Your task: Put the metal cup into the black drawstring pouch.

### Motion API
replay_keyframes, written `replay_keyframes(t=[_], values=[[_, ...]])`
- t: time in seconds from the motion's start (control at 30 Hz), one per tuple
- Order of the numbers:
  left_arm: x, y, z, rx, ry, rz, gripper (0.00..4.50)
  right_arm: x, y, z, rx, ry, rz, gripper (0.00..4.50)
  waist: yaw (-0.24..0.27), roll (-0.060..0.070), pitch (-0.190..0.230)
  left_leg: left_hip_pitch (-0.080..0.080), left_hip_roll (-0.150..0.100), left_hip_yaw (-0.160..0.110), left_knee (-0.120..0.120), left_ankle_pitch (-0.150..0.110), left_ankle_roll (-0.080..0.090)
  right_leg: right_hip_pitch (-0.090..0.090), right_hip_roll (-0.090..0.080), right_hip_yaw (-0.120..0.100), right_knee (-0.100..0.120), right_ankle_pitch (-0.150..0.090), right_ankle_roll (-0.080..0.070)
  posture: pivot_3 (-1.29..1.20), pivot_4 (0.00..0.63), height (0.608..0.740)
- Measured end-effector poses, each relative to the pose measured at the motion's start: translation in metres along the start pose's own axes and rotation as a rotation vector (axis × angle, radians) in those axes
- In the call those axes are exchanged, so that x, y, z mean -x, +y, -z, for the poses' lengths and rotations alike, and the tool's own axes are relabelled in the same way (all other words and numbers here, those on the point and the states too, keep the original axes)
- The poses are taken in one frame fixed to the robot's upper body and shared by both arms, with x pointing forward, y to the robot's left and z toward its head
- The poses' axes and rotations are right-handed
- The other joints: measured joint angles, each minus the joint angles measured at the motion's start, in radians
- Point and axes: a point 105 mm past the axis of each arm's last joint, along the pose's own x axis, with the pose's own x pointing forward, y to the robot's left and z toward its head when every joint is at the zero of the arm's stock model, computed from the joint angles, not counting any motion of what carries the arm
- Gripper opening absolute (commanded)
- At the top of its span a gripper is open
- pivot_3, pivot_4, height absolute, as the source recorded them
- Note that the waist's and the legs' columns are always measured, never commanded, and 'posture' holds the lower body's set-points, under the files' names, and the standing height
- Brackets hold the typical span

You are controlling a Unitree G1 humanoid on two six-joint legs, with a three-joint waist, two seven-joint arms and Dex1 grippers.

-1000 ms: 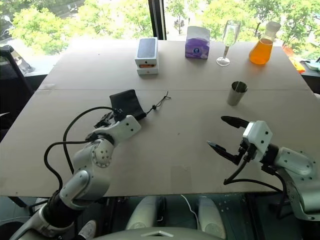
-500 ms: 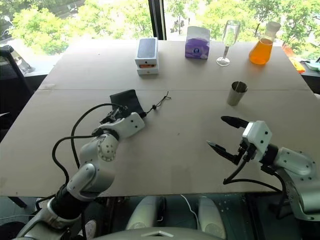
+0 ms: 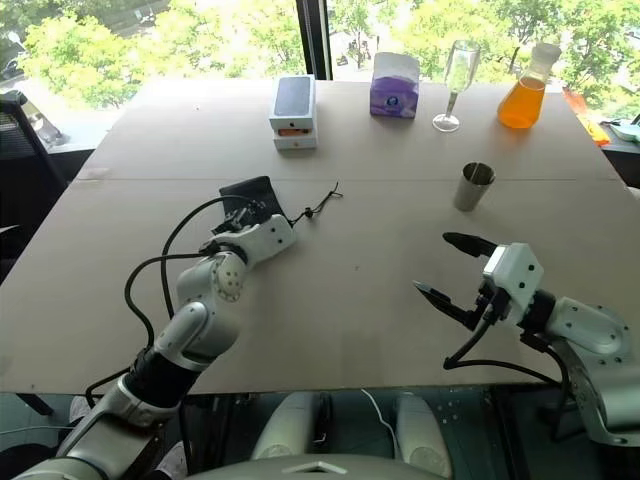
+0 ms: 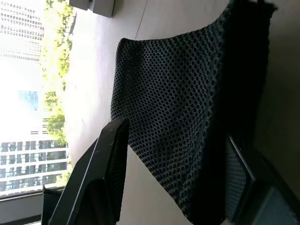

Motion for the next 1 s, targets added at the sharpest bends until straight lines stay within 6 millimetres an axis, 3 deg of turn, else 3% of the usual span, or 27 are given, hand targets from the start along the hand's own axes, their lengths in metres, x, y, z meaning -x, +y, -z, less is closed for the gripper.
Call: replay_keyframes(t=[0.03,0.07,0.1,0.13,0.23,0.33,0.6,0.73,0.87,1.0], values=[[-0.002,0.001,0.0,0.006,-0.001,0.008,0.98,0.0,0.0,0.0,0.0,-0.001,0.001,4.5,0.0,0.0,0.0,0.0,0.0,0.0,0.0,0.0,0.0,0.0,0.0,0.0,0.0,0.0,0.0,0.0,0.15,0.74],[-0.004,0.002,0.002,0.024,0.003,0.021,0.79,0.0,0.0,0.0,-0.001,-0.001,0.003,4.5,0.0,0.0,0.0,0.0,0.0,0.0,0.0,0.0,0.0,0.0,0.0,0.0,0.0,0.0,0.0,0.0,0.15,0.74],[-0.005,0.002,0.003,0.034,0.006,0.027,0.13,0.0,0.0,0.0,-0.002,0.0,0.004,4.5,0.0,0.0,0.0,0.0,0.0,0.0,0.0,0.0,0.0,0.0,0.0,0.0,0.0,0.0,0.0,0.0,0.15,0.74],[-0.007,0.002,0.005,0.051,0.01,0.041,0.04,0.0,0.0,0.001,-0.003,0.0,0.006,4.5,0.0,0.0,0.0,0.0,0.0,0.0,0.0,0.0,0.0,0.0,0.0,0.0,0.0,0.0,0.0,0.0,0.15,0.74],[-0.01,0.0,0.005,0.138,0.014,0.093,0.04,0.0,0.0,0.001,-0.002,-0.002,0.026,4.5,0.001,0.0,0.0,0.0,0.0,0.0,0.0,0.0,0.0,0.0,0.0,0.0,0.0,0.0,0.0,0.0,0.15,0.74],[-0.011,-0.001,0.0,0.336,0.025,0.191,0.04,-0.003,-0.003,0.001,0.011,0.014,0.059,4.5,0.001,0.0,0.0,-0.001,0.0,-0.001,0.002,0.0,0.0,0.0,0.0,-0.001,0.0,0.0,0.0,0.0,0.15,0.74],[-0.006,0.003,-0.036,0.919,0.042,0.498,0.04,-0.022,-0.041,-0.013,0.105,0.127,0.179,4.5,-0.002,0.0,0.0,-0.001,-0.001,-0.001,0.003,0.0,0.0,0.0,0.001,-0.001,0.004,0.0,0.0,0.0,0.15,0.74],[-0.004,-0.003,-0.04,1.026,0.08,0.54,0.04,-0.028,-0.049,-0.023,0.088,0.151,0.148,4.5,-0.003,0.0,0.0,-0.001,0.0,-0.001,0.003,0.0,0.0,-0.001,0.001,0.0,0.004,0.0,0.0,0.0,0.15,0.74],[-0.005,-0.008,-0.044,1.067,0.097,0.548,0.04,-0.028,-0.067,-0.035,0.199,0.16,0.202,4.5,0.001,0.0,0.0,-0.001,-0.001,-0.001,0.003,0.0,0.0,-0.001,0.0,-0.001,0.003,0.0,0.0,0.0,0.15,0.74],[-0.007,-0.01,-0.043,1.106,0.119,0.544,0.04,-0.023,-0.091,-0.032,0.261,0.3,0.265,4.5,-0.001,0.0,0.0,-0.001,-0.001,-0.001,0.002,0.0,0.0,-0.001,0.0,0.0,0.004,0.0,0.0,0.0,0.15,0.74]])
